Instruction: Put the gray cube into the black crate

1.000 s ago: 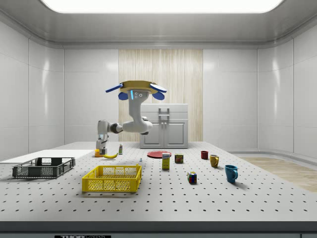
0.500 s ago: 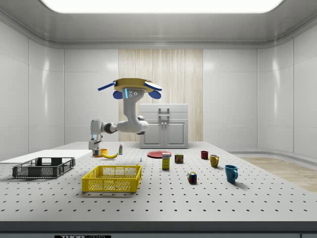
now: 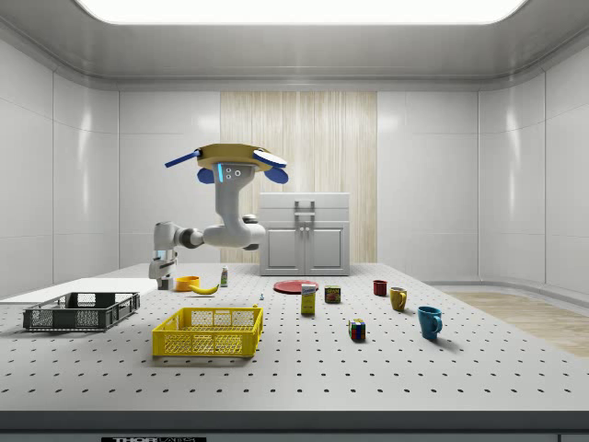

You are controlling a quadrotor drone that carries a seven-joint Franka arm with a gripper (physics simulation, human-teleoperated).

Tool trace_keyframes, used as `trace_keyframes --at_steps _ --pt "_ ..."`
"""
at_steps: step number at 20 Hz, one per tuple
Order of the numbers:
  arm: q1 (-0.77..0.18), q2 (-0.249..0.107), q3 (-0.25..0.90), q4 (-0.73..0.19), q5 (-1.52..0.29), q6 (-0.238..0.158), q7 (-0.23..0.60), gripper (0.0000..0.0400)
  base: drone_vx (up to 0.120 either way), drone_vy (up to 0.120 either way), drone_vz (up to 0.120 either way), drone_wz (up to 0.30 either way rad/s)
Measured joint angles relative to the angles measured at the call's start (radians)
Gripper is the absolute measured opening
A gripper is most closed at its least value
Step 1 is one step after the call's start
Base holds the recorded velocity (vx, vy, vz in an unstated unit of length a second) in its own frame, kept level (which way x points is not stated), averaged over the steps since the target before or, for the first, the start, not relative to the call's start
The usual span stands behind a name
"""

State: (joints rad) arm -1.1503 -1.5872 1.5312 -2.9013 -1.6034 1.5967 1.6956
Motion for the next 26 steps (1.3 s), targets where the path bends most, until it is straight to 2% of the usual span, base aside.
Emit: trace_keyframes --at_steps 2,26 --pt "0.000 -0.002 0.000 0.000 0.001 0.001 0.000 0.0250 0.120 0.080 0.000 0.000" --pt "-0.001 -0.014 0.002 0.000 0.005 0.013 0.000 0.0250 0.120 0.000 0.000 0.000"
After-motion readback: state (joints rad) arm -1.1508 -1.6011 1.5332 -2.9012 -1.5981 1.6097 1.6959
